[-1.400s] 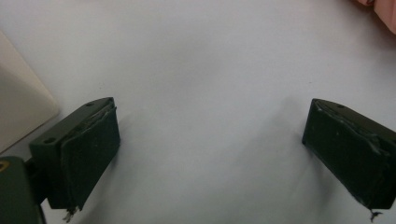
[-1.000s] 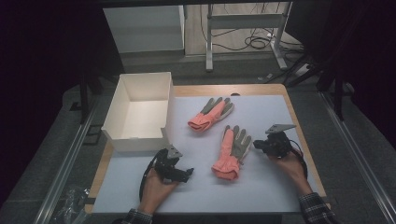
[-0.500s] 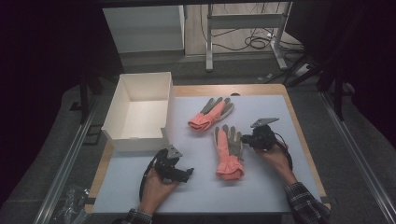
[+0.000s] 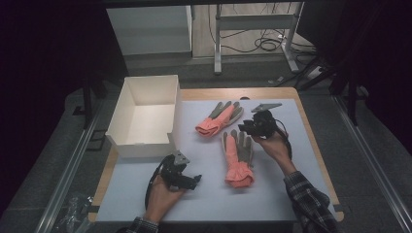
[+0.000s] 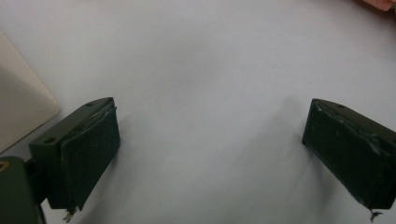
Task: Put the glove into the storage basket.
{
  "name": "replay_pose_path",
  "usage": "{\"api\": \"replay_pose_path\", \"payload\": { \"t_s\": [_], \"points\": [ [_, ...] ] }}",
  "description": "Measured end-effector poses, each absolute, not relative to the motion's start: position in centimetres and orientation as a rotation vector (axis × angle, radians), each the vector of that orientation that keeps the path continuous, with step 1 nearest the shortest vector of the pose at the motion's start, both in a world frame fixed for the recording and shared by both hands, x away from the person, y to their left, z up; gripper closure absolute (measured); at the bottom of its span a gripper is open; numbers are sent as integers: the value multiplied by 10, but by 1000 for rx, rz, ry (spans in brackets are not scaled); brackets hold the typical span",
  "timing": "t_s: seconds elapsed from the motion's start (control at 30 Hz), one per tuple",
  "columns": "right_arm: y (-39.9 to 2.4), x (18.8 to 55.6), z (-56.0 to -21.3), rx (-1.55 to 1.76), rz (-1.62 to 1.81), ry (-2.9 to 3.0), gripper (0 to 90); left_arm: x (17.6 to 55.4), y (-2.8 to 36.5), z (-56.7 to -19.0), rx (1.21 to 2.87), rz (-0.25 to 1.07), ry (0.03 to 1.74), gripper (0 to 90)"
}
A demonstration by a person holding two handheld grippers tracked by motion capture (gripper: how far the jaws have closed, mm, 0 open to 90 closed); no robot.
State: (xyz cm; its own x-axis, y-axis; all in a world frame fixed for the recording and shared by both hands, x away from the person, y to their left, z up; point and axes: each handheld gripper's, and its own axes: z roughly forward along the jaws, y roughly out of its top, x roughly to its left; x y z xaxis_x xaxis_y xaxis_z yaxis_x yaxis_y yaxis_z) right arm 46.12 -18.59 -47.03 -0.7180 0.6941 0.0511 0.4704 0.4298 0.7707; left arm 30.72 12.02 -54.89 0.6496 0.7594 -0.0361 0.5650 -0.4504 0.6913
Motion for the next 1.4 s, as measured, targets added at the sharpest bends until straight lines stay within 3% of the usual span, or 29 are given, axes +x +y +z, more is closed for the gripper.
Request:
{"api": "replay_pose_path", "payload": {
  "t_s": [0.27,0.43,0.57,0.7,0.77,0.87,1.0,1.4],
  "points": [
    [-145,491,-473,1022,1140,2370,435,307,120,-549,2178,367,1024,40],
    [-131,510,-486,1117,1112,2358,369,307,120,-549,2175,366,1025,40],
    [-125,523,-498,1165,1066,2374,368,307,120,-549,2174,366,1025,40],
    [-123,528,-503,1198,1022,2382,552,307,120,-549,2175,366,1024,40],
    [-123,528,-505,1216,1035,2391,710,307,120,-549,2175,366,1024,40],
    [-121,524,-506,1199,1041,2389,813,307,120,-549,2175,366,1024,40],
    [-123,523,-497,1201,1058,2376,860,307,120,-549,2174,366,1025,40],
    [-156,522,-447,1201,1172,2290,869,307,120,-549,2176,366,1024,40]
  ]
}}
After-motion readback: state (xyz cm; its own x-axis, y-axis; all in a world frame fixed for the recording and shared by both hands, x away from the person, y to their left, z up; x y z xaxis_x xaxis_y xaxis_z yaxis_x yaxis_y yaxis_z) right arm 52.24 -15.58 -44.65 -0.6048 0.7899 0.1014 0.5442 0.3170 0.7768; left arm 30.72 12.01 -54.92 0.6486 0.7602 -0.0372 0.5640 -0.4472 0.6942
